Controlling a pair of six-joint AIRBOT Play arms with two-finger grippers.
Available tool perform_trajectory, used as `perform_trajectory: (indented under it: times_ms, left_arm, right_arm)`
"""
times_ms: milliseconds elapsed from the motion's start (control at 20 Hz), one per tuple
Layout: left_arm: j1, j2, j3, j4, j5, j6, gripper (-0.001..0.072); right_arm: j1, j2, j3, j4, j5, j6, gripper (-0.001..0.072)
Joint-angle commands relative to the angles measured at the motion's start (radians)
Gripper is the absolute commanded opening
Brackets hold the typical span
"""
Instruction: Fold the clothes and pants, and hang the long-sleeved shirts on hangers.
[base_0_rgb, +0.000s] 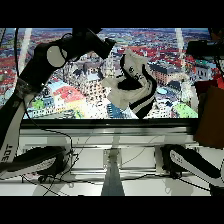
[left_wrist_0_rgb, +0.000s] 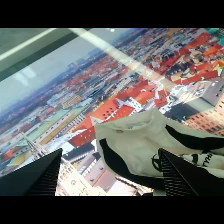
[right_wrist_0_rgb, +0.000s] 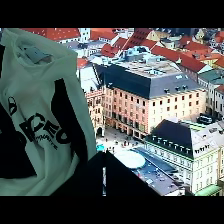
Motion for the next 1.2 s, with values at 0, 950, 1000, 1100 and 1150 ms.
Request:
perform_trajectory:
  times_ms: [0,950,1000,1100,1150]
  left_arm:
    - [0.001,0.0,0.0,0.0,0.0,0.0,0.0696]
    - [0.001,0.0,0.0,0.0,0.0,0.0,0.0697]
    - [0.001,0.0,0.0,0.0,0.0,0.0,0.0697]
    - [0.001,0.0,0.0,0.0,0.0,0.0,0.0697]
    - [0.001,0.0,0.0,0.0,0.0,0.0,0.0696]
  right_arm:
    - [0.001,0.0,0.0,0.0,0.0,0.0,0.0019]
    - [-0.019,-0.052,0.0,-0.042,-0.275,-0.239,0.0018]
    - [-0.039,-0.086,-0.001,-0.037,-0.267,-0.261,0.0018]
    - [-0.079,-0.187,-0.011,-0.003,-0.212,-0.258,0.0018]
    - [-0.096,-0.236,-0.028,0.024,-0.201,-0.259,0.0018]
